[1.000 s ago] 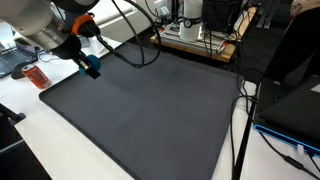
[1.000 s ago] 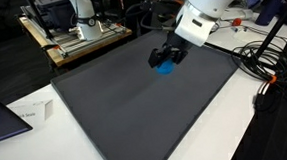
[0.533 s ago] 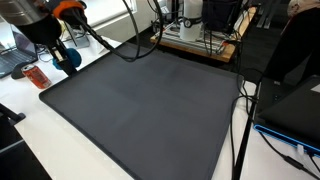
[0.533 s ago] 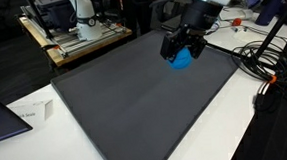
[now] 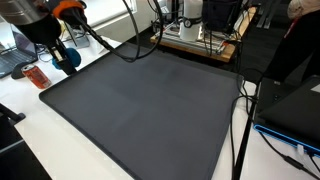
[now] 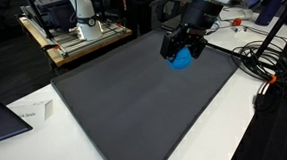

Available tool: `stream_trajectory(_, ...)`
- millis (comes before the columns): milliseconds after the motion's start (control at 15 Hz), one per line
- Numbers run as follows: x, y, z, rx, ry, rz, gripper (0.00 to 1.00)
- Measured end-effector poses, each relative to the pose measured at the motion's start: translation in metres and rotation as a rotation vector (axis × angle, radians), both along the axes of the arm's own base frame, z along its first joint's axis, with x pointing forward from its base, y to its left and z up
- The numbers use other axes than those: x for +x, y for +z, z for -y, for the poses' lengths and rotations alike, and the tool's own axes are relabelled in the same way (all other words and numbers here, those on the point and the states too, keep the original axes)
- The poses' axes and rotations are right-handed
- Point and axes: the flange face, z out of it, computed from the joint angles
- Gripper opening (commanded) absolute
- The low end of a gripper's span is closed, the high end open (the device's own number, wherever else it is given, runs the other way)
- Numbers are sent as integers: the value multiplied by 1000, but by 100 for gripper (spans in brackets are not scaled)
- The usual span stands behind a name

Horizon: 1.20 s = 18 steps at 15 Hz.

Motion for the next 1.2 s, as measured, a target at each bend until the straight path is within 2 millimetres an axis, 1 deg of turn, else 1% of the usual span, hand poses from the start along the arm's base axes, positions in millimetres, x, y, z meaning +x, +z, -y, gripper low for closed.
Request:
stream_trajectory(200,-4,-4,-1,3,17,-40,0)
stream_trajectory(333,-9,0,-4,20,67,-87,0)
stream_trajectory(467,-13,14,-10,48,143,-114,0)
stream_trajectory(600,-17,31,-18,75,210,-127,0)
stream_trajectory(867,-28,64,-36,106,269,-141,0)
stream_trajectory(1000,-35,75,-43,134,274,-167,0)
stream_trajectory(1200,-48,82,-50,190,276,-229,0)
